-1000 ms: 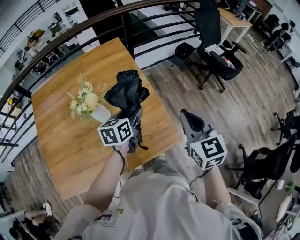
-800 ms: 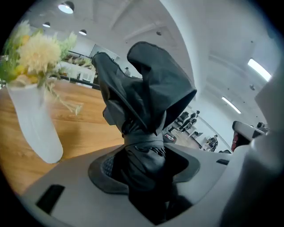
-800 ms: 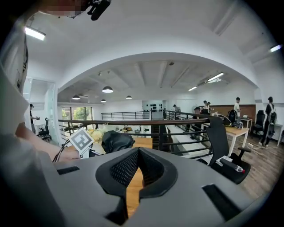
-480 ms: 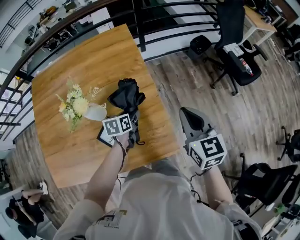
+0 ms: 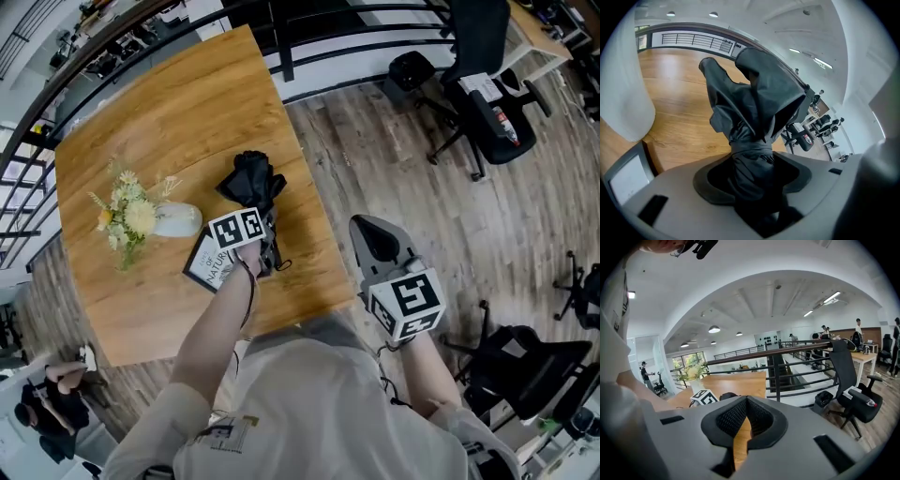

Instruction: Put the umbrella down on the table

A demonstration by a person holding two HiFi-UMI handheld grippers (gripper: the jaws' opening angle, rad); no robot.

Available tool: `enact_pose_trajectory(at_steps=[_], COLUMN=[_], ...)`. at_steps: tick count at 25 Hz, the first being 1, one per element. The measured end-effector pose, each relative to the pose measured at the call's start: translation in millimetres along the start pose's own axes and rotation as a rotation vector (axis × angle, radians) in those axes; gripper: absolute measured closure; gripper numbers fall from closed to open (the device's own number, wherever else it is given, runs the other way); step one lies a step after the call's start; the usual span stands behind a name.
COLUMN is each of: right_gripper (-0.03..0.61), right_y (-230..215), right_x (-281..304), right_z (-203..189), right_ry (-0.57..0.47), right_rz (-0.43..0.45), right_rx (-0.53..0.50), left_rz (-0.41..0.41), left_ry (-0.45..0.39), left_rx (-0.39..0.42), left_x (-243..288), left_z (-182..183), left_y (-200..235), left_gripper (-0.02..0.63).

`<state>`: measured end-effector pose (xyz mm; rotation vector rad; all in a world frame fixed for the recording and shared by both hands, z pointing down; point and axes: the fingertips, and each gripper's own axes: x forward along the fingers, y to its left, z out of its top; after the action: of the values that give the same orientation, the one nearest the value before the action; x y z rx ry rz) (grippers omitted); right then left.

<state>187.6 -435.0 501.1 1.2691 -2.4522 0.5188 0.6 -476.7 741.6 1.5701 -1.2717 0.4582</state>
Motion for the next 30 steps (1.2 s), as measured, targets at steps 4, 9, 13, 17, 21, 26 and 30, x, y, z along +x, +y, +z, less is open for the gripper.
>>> enact_pose_trajectory(at_steps=[4, 9, 13, 17, 21, 26, 30], right_gripper=[0.552, 0.552, 0.552, 0.552, 0.552, 0.552, 0.552], right_y=[-13.1, -21.5, -17.6, -9.1, 4.4, 20.1, 46.5], right_x=[-0.9, 2.2, 6.7, 11.4, 8.2, 1.6, -4.8], right_z=[-12.9, -24.6, -28.4, -25.3, -10.3, 7.2, 27.9], right_ry=[0.027, 0.06, 0.081, 0.081, 0.048, 0.003, -0.04], right_rz=[0.006, 0.015, 0.037, 0.061, 0.077, 0.105, 0.161], right_rx=[0.043, 0.057, 0.047, 0.041, 0.025, 0.059, 0.013], left_rz=[0.038, 0.067, 0.061, 0.045, 0.037, 0.009, -0.004], left_ry=[-0.007, 0.006, 0.011, -0.009, -0.012, -0.014, -0.08], left_rx=[0.011, 0.017, 0.005, -0.027, -0.024, -0.005, 0.016], left_x=[8.4, 21.3, 22.7, 22.0, 19.7, 6.0, -25.9], left_z=[-3.2, -7.2, -7.7, -6.5, -5.0, -6.4, 6.9], left_y=[1.0, 1.7, 0.1, -0.4, -0.3, -3.3, -4.8], left_gripper=[0.36, 0.36, 0.359, 0.353, 0.341, 0.339, 0.341])
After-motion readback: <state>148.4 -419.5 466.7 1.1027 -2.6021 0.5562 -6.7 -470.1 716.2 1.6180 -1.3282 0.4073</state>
